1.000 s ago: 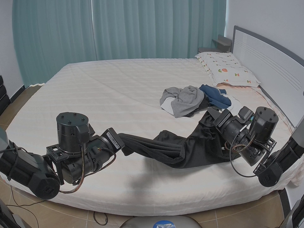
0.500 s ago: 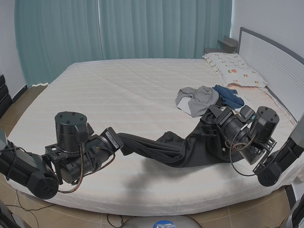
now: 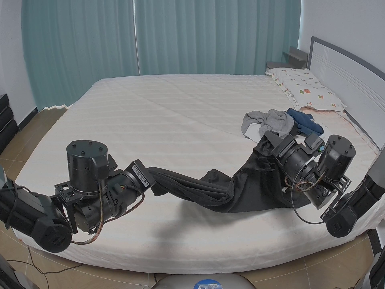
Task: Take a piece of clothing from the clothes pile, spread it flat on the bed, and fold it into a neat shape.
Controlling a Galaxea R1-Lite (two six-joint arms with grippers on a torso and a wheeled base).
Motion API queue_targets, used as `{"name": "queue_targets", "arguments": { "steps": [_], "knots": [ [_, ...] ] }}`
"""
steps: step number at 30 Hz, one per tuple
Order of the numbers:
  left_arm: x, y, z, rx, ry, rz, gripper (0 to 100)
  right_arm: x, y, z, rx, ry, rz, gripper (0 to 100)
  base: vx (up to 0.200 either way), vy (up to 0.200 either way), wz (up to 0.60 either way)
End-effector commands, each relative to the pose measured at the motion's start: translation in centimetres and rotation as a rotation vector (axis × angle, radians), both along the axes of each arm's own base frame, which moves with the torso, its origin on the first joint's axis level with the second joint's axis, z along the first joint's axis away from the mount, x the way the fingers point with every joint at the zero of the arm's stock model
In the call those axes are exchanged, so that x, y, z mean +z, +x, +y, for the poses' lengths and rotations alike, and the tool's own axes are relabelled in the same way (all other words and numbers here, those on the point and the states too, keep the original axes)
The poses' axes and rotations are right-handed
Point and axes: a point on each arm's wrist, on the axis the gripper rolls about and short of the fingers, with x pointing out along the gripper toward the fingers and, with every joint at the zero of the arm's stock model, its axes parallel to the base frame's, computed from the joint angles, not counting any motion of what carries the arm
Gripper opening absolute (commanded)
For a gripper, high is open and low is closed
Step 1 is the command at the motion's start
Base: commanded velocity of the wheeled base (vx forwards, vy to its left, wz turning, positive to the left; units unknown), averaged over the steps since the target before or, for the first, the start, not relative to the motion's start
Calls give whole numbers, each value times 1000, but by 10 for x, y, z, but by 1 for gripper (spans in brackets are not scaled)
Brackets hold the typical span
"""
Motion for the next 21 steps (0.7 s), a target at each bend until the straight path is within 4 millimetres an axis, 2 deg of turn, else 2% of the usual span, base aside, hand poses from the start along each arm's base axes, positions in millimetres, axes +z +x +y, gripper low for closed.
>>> {"name": "queue_targets", "arguments": {
  "steps": [1, 4, 9, 16, 21],
  "knots": [
    [4, -2, 2, 4, -6, -7, 0, 2, 0, 1, 4, 2, -5, 0, 0, 200, 0],
    [3, -3, 3, 4, -2, -3, 0, 5, -1, 0, 18, 5, -16, 0, 0, 200, 0],
    [2, -3, 3, 2, 4, -2, 0, 16, -3, 0, 56, 5, -46, 0, 0, 0, 0],
    [4, 1, 4, 5, 4, -12, 0, 14, -10, -3, 60, -28, 8, 0, 0, 0, 0],
    [-4, -10, 8, -4, 26, 18, 0, 10, -26, -13, 52, -46, 40, 0, -200, 0, 0]
  ]
}}
